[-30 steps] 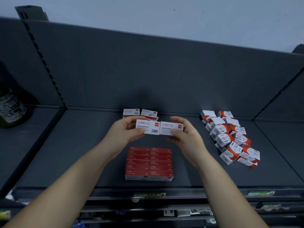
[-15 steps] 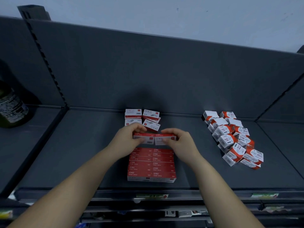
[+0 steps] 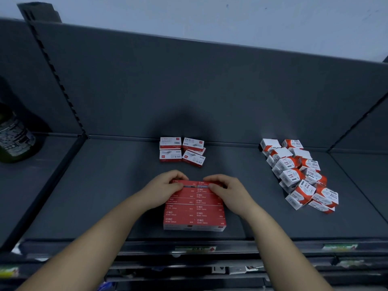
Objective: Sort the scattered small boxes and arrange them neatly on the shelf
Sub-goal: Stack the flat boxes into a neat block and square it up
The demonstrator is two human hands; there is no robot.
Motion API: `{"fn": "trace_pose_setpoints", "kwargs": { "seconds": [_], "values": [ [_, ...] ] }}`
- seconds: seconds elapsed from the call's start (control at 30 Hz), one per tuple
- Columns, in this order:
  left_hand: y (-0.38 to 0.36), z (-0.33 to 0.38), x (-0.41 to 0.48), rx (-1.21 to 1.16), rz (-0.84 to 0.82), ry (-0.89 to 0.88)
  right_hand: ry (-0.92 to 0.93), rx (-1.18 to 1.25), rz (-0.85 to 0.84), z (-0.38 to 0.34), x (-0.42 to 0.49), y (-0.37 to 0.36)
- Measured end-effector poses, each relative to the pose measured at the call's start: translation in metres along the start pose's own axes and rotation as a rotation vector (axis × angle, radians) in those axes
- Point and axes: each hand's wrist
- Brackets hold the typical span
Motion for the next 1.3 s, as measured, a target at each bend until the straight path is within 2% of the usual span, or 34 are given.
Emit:
{"fn": "trace_pose_setpoints", "kwargs": {
  "seconds": [0.33, 0.4, 0.53, 0.63, 0.8, 0.9, 1.07, 1.2, 1.3],
  "values": [
    [0.010, -0.007, 0.004, -0.017, -0.053, -0.037, 0.021, -0.103, -0.064, -0.004, 0.004, 0.003],
    [0.016, -0.006, 0.009, -0.028, 0.014, -0.061, 0.018, -0.143, -0.055, -0.009, 0.012, 0.005],
    [0.035, -0.010, 0.028, -0.008, 0.283, -0.102, 0.029, -0.263, 0.052, -0.020, 0.035, 0.006],
    [0.045, -0.020, 0.046, 0.132, 0.368, -0.135, 0.037, -0.425, 0.123, -0.029, 0.057, -0.001],
    [0.040, -0.040, 0.062, 0.472, 0.326, -0.072, -0.042, -0.505, 0.126, -0.033, 0.084, -0.024],
    [0.034, -0.043, 0.061, 0.456, 0.362, -0.059, -0.048, -0.496, 0.127, -0.030, 0.088, -0.031],
    [0.036, -0.050, 0.059, 0.386, 0.409, -0.158, -0.036, -0.483, 0.121, -0.025, 0.083, -0.026],
    [0.037, -0.046, 0.053, 0.370, 0.403, -0.225, -0.027, -0.619, 0.013, -0.016, 0.079, -0.013],
    [0.037, -0.039, 0.051, 0.341, 0.368, -0.161, -0.043, -0.695, -0.031, -0.017, 0.078, -0.011]
  ]
}}
Point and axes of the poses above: each hand's wrist, its own x-axis towards the middle knuckle, its own y-axis out of the back of the hand, z = x × y, and after that the axes turned 9 degrees about z, right-handed
